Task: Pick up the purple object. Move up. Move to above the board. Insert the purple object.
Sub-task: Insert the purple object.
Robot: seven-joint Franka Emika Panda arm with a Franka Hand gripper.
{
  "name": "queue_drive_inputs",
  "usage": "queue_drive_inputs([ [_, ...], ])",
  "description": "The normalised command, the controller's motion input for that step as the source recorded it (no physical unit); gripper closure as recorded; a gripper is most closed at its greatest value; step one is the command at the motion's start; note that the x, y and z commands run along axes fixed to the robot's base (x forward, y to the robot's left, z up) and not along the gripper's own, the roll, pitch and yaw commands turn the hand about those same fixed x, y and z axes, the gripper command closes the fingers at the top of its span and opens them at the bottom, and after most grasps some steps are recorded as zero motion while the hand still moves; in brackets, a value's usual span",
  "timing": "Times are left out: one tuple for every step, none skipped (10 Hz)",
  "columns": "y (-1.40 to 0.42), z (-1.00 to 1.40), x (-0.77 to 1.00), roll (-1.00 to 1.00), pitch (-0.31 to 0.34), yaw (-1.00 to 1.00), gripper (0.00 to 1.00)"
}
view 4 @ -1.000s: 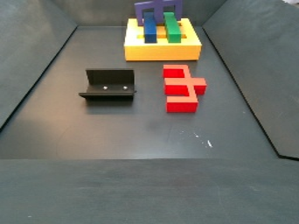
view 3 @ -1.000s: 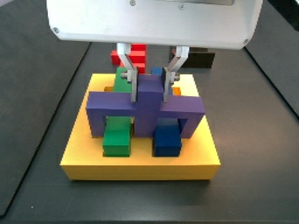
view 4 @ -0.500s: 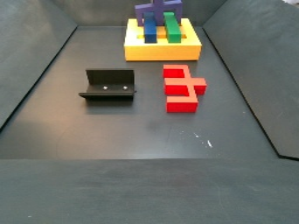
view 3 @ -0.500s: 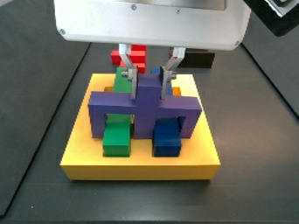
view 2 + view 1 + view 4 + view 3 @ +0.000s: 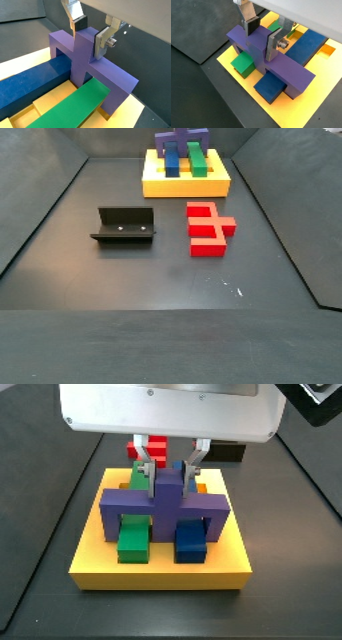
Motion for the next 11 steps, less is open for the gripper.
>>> queue_drive_inputs([
  [0.05, 0.14, -0.05, -0.44, -0.387, -0.26, 1.0],
  [0.0, 0.29, -0.07, -0.47, -0.454, -0.24, 1.0],
  [0.0, 0.21, -0.15, -0.38, -0.419, -0.07, 1.0],
  [0.0, 0.13, -0.45, -0.39, -0.5, 0.0, 1.0],
  [0.0, -0.23, -0.13, -0.18, -0.396, 0.1, 1.0],
  [0.0, -0.35, -0.12, -0.04, -0.189, 0.18, 1.0],
  [-0.08, -0.25, -0.08, 0.0, -0.051, 0.24, 1.0],
  [-0.24, -0.08, 0.09, 0.05, 0.023, 0.31, 1.0],
  [-0.26, -0.01, 0.18, 0.16, 0.056, 0.22, 1.0],
  [-0.23, -0.09, 0.16, 0.19, 0.059, 0.2, 1.0],
  [-0.09, -0.34, 0.15, 0.14, 0.036, 0.08, 1.0],
])
